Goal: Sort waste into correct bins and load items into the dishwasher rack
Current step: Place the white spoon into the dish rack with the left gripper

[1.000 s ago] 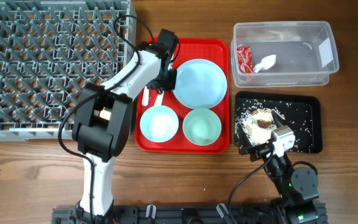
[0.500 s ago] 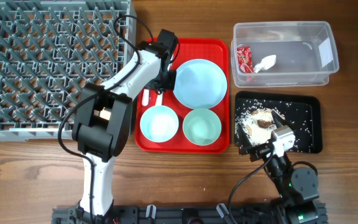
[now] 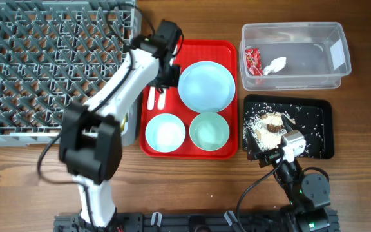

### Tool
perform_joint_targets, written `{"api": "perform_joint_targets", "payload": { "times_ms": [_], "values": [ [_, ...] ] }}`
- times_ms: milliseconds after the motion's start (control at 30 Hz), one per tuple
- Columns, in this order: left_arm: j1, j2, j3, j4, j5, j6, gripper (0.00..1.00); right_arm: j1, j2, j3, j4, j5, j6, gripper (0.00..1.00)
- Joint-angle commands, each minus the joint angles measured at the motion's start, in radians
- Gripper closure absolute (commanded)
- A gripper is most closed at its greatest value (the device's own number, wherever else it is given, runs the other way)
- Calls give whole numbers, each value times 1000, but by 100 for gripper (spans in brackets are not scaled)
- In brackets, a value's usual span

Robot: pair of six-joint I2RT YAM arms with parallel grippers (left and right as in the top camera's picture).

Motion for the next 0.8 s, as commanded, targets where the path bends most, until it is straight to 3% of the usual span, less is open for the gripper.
{"api": "perform_joint_targets", "payload": {
  "times_ms": [0,100,200,433,567,633,667,767],
  "values": [
    [5,-117,29,-26,-140,5,96,-5,-14,-2,6,-15,21,0],
    [18,-149,29,-57,-282,1,96,-5,-14,-2,6,-15,21,0],
    [54,-146,27,-56,-333,2,96,-5,-14,-2,6,-15,21,0],
    [179,-117,24,-49,-314,-2,96,-5,-14,-2,6,-16,21,0],
    [238,-98,24,-46,-207,0,95,-5,-14,-2,6,-16,21,0],
    [243,-95,24,-46,-195,3,87,-5,-14,-2,6,-16,21,0],
    [242,-95,24,-46,-196,14,75,-5,-14,-2,6,-16,21,0],
    [238,-100,25,-50,-196,72,60,-5,-14,-2,6,-16,21,0]
  ]
}}
